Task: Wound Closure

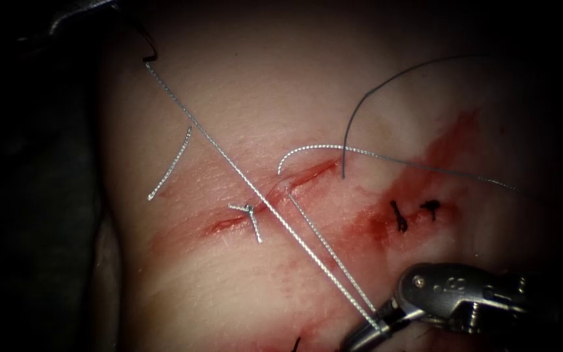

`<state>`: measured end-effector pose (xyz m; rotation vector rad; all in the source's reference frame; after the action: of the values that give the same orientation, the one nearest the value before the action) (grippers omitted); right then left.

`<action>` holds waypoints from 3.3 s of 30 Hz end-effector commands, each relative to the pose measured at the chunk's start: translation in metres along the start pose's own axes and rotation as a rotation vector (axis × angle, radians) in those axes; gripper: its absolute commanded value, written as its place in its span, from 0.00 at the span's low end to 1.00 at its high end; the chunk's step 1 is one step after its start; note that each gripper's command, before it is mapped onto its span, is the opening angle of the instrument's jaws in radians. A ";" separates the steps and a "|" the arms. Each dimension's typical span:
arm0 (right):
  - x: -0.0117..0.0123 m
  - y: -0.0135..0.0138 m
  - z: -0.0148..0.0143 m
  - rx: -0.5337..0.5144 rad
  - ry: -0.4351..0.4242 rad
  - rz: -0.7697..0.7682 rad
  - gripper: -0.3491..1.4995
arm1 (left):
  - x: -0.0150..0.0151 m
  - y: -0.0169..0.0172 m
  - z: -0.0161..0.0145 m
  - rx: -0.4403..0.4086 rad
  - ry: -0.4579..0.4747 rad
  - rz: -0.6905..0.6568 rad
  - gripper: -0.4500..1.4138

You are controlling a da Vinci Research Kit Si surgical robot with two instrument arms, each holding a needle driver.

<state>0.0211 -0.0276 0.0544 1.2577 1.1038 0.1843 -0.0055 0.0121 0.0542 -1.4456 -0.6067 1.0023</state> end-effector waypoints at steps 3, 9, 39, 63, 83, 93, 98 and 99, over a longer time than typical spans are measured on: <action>-0.0007 -0.0009 -0.0001 0.006 -0.023 0.058 0.00 | 0.0004 -0.0007 -0.0004 0.020 0.017 0.018 0.00; -0.0019 -0.0025 -0.0013 0.009 -0.058 0.136 0.00 | 0.0021 -0.0010 -0.0017 0.055 0.046 0.057 0.00; -0.0099 -0.0189 -0.0130 -0.177 -0.270 0.447 0.00 | 0.0075 -0.0024 -0.0072 0.151 0.118 0.117 0.00; 0.0100 -0.0031 -0.0115 -1.006 0.312 0.085 0.25 | -0.0116 0.0114 0.0064 -0.471 -0.539 -0.189 0.00; 0.0079 0.0049 0.0004 -1.021 0.161 0.134 0.26 | -0.0108 0.0100 0.0055 -0.461 -0.511 -0.187 0.00; 0.0075 0.0075 0.0008 -1.040 0.128 0.143 0.32 | -0.0108 0.0102 0.0054 -0.467 -0.513 -0.177 0.00; 0.0073 0.0083 0.0007 -1.061 0.090 0.162 0.36 | -0.0108 0.0101 0.0054 -0.466 -0.516 -0.177 0.00; 0.0072 0.0085 0.0007 -1.065 0.082 0.165 0.40 | -0.0108 0.0101 0.0054 -0.466 -0.516 -0.177 0.00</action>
<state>0.0281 -0.0203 0.0570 0.3693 0.7602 0.8342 -0.0168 0.0043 0.0468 -1.4945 -1.3936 1.1454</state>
